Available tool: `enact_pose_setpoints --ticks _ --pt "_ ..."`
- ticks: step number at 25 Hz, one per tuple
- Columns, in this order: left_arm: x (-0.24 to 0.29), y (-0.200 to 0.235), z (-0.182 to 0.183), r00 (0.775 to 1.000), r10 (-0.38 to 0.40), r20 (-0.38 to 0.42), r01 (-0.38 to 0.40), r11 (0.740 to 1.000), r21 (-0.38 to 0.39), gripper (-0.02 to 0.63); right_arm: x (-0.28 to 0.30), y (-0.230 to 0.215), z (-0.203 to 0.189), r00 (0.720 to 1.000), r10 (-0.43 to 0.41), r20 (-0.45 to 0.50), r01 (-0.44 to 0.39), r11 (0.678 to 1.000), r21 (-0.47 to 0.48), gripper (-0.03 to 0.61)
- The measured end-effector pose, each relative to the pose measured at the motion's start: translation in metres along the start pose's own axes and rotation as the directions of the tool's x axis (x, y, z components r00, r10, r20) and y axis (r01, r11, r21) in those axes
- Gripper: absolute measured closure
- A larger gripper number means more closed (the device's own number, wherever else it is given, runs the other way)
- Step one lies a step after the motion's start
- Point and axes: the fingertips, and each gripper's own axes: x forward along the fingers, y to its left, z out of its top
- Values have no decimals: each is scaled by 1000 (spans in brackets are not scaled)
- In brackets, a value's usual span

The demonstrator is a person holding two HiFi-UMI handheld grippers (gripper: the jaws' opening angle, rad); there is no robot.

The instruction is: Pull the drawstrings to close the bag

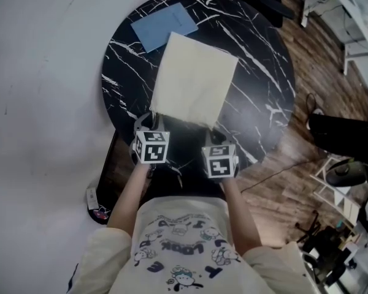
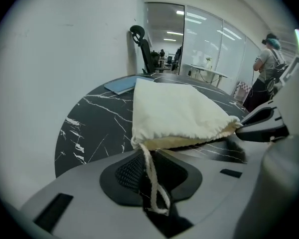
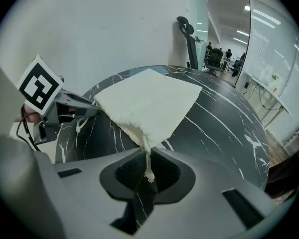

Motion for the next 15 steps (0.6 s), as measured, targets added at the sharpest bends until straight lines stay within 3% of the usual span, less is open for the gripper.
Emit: enact_pose_setpoints --ticks 2,8,15 --pt "1 -2 -1 1000 1 -14 -1 1000 -11 552 -1 -2 -1 1000 -12 -6 12 1000 -23 538" --pt "-5 7 -8 995 23 -100 -25 1000 -15 565 -10 -20 -2 997 -81 -15 80 994 -74 541" --pt "-19 23 -10 995 38 -94 -43 998 -51 566 -17 -33 -6 993 -115 -27 108 978 -180 543"
